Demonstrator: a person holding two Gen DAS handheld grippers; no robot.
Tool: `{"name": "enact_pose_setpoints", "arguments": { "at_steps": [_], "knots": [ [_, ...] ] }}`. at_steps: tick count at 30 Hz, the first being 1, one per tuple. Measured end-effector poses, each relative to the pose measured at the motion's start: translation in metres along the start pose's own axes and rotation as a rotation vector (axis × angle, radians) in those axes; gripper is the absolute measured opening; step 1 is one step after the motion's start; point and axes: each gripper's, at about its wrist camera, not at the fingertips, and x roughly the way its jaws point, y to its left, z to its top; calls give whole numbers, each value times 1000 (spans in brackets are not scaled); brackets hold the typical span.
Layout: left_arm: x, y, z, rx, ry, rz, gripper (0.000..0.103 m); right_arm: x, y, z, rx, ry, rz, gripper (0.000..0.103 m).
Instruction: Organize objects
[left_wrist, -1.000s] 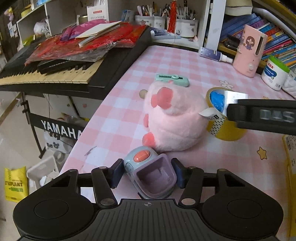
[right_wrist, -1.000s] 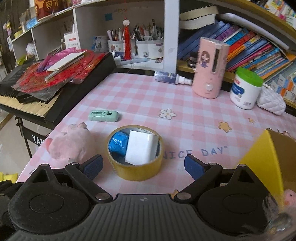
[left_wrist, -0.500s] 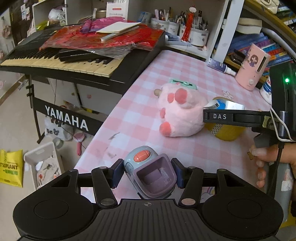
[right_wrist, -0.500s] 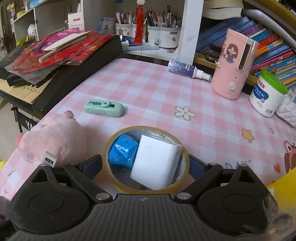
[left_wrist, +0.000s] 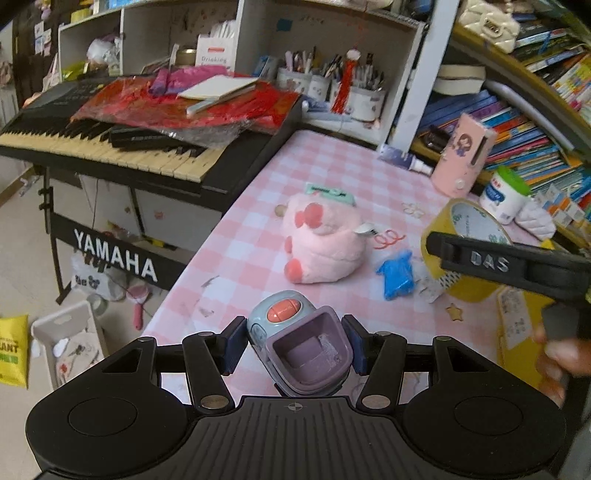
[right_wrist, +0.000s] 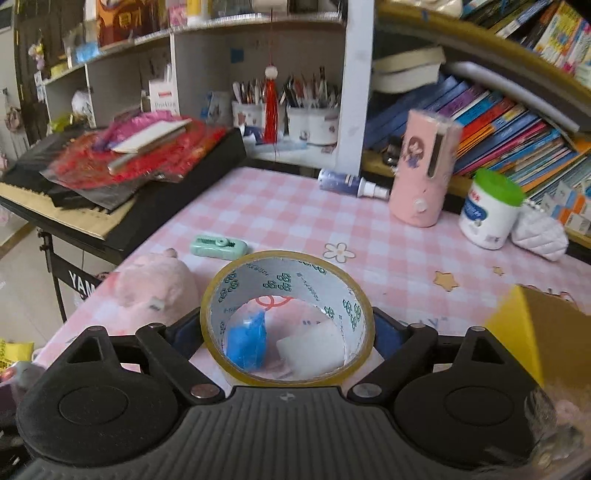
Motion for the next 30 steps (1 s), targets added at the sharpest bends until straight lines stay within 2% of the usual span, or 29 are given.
{"name": "enact_pose_setpoints", "arguments": {
  "at_steps": [10,14,24,30],
  "knots": [
    [-45,7,-10,9,-47,-58,54,-86,8,-24,39,-36,6,90],
    [-64,7,-21,49,-70,-84,54,-109,15,-43,53,-31,-13,90],
    [-90,22,-65,107,-24,-120,54,-153,40,-96,83,33,-53,90],
    [-109,26,-87,143,-14,-155,54,-179,47,-127,142,72,-89,90]
  ]
}}
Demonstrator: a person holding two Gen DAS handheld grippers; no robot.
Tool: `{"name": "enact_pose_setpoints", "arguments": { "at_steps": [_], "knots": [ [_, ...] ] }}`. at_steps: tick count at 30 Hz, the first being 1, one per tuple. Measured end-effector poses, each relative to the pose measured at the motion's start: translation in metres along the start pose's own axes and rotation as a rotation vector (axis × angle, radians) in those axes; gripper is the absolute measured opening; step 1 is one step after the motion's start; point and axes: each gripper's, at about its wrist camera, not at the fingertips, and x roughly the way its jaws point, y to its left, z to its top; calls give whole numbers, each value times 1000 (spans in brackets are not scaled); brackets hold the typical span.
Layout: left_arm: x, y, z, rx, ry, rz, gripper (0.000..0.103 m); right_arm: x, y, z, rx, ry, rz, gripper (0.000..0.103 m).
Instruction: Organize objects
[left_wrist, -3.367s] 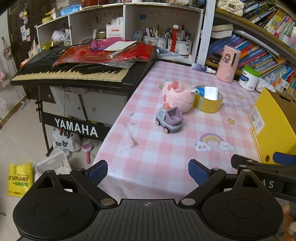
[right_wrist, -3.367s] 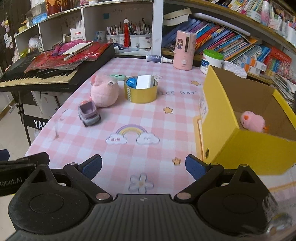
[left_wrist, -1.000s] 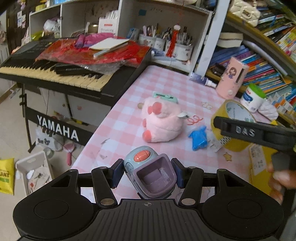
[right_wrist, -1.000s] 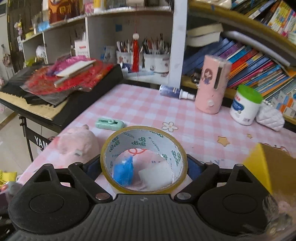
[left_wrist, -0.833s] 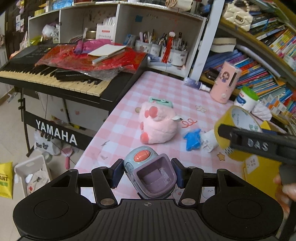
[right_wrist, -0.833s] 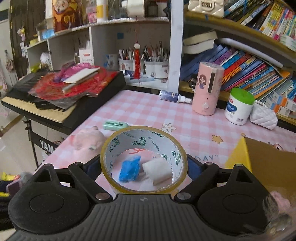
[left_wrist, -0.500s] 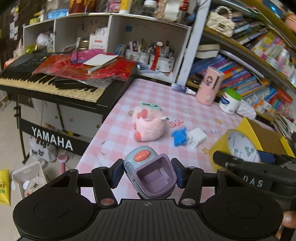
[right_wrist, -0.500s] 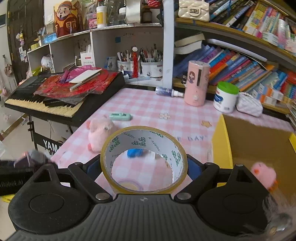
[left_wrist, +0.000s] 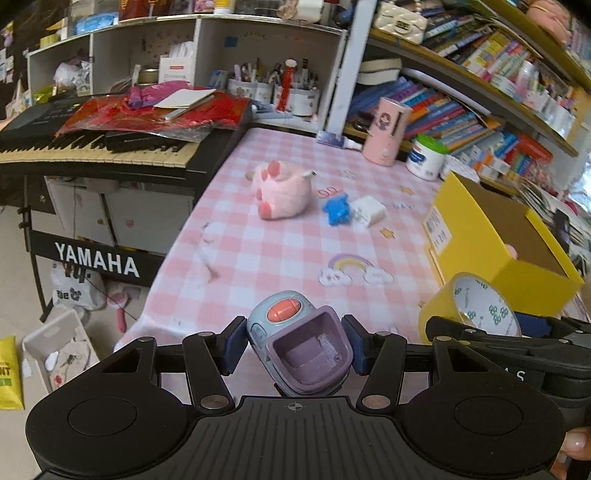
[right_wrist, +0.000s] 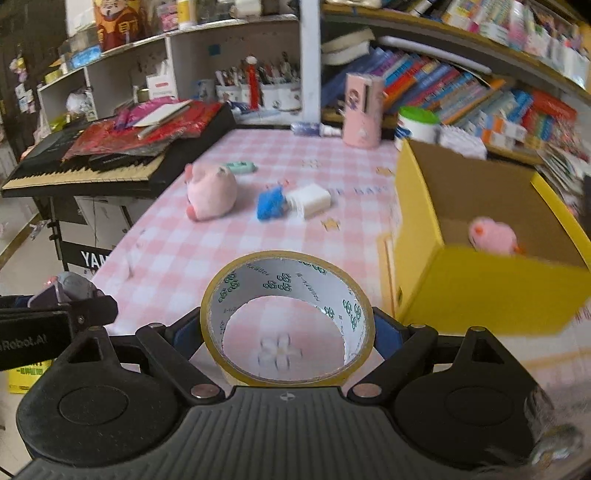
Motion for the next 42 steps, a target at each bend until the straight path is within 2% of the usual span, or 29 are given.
{"name": "enact_pose_setpoints", "arguments": {
  "at_steps": [10,24,32,42],
  "knots": [
    [-11,-29,-27,104,37,-99,54,-41,-22,-50,115,17,-87,90],
    [-1,-104,-40,281,77,-265,54,-82,-81,-91,284,20,-257,90],
    [9,-142,-40,338,91,-319,54,-93,-115,-102,344,23,-317,90],
    [23,-178,-28,366,68,-327,54,-89,-153,-90,359,17,-336,90]
  ]
}}
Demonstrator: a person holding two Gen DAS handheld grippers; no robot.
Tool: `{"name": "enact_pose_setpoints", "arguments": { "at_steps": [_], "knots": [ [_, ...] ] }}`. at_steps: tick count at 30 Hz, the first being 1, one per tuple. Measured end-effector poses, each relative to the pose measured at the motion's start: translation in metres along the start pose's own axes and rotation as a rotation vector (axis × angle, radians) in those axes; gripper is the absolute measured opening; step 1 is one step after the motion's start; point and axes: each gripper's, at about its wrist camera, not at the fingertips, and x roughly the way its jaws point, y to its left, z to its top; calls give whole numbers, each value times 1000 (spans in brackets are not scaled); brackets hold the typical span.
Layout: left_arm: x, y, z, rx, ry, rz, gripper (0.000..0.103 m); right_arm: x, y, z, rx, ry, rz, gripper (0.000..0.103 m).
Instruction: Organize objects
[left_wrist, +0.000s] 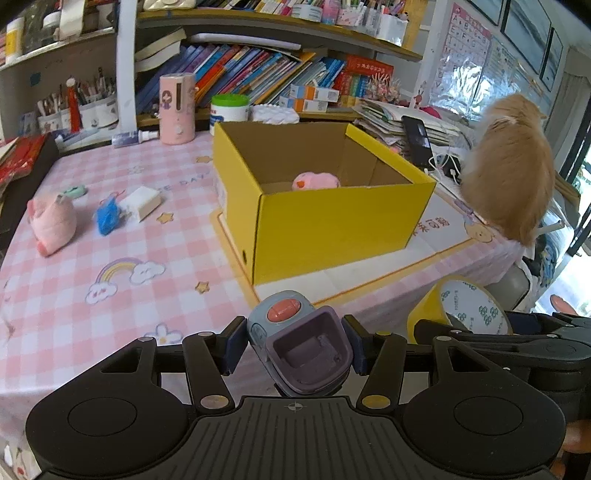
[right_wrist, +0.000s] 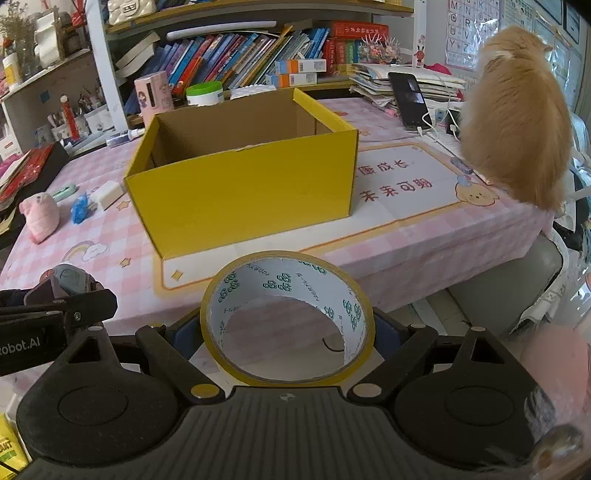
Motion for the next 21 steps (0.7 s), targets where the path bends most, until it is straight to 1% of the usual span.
{"name": "enact_pose_setpoints", "arguments": {
  "at_steps": [7,11,14,15,16,17,18,20,21],
  "knots": [
    [10,-11,21,20,-49,-6,54,14,-15,23,5,-9,5,90],
    [11,-18,38,45,-113,-3,54,17,-20,39,-7,-39,12,90],
    [12,-25,53,65,-167,-5,54,16,-25,57,-18,-87,12,90],
    [13,-28,59,74,-186,-4,51,14,-28,63,-19,-107,10,90],
    [14,-30,64,82,-204,-1,41,13,-31,71,-20,-132,8,90],
    [16,-32,70,89,-220,0,38,11,-34,79,-24,-159,6,90],
    [19,-34,76,90,-234,-2,38,10,-36,86,-28,-183,4,90],
    [25,-35,87,76,-249,-10,24,10,-41,103,-37,-231,5,90],
    [31,-35,93,65,-252,-14,12,11,-43,111,-43,-253,10,90]
  ]
}}
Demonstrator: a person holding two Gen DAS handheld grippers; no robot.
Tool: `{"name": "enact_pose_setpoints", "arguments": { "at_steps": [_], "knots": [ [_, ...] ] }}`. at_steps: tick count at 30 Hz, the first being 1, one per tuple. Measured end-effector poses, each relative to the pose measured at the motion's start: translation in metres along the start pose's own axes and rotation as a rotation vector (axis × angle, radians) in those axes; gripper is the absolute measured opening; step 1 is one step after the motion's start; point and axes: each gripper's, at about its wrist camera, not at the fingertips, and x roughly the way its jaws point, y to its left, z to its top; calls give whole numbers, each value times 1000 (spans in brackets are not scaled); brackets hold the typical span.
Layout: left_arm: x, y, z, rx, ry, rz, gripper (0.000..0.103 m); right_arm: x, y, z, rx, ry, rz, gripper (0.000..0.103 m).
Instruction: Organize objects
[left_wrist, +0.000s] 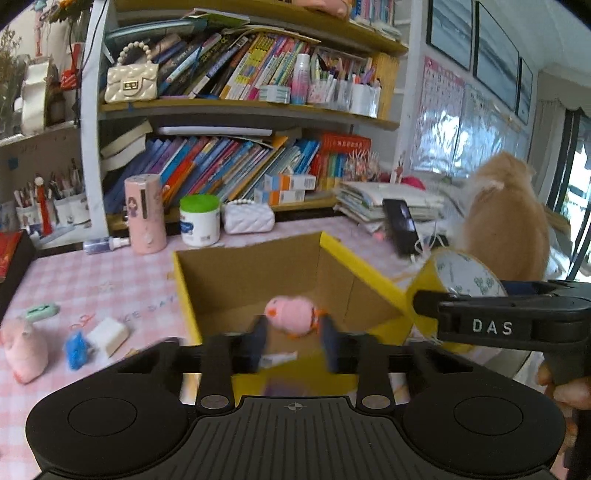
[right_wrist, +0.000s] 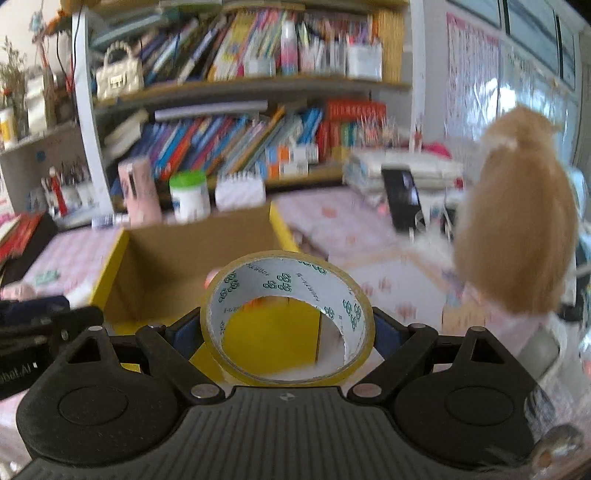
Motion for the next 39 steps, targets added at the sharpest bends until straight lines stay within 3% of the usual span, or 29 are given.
{"name": "enact_pose_setpoints", "arguments": {
  "at_steps": [3,4,6,8,13,18,21,24,26,27,28,30,35,39],
  "knots": [
    [27,1,16,32,-41,87,0,18,-3,21,-31,-34,26,90],
    [38,5,23,15,-16,113,0,25,-5,27,-40,-38,34,90],
    [45,14,37,-67,-21,103,0,38,-5,34,-54,-43,47,90],
    [43,13,43,-57,-52,116,0,48,-6,41,-63,-37,82,90],
    [52,12,37,-82,-3,160,0,74,3,45,-126,-14,164,90],
    [30,16,28,-94,-36,212,0,99,15,40,-177,40,243,90],
    [14,23,14,-120,-14,210,0,112,23,37,-212,64,277,90],
    [8,26,-5,-139,67,184,7,125,29,33,-234,101,308,90],
    [8,23,-22,-131,137,190,18,130,32,30,-247,115,324,90],
    [10,20,-30,-124,171,196,37,133,34,29,-254,122,331,90],
    [14,17,-37,-115,206,203,62,135,35,28,-261,129,338,90],
    [20,10,-50,-89,242,216,80,138,38,26,-271,140,349,90],
    [45,0,-74,-45,336,165,82,142,41,20,-295,166,367,90],
    [69,-6,-89,5,386,178,82,142,43,17,-319,180,376,90]
  ]
}}
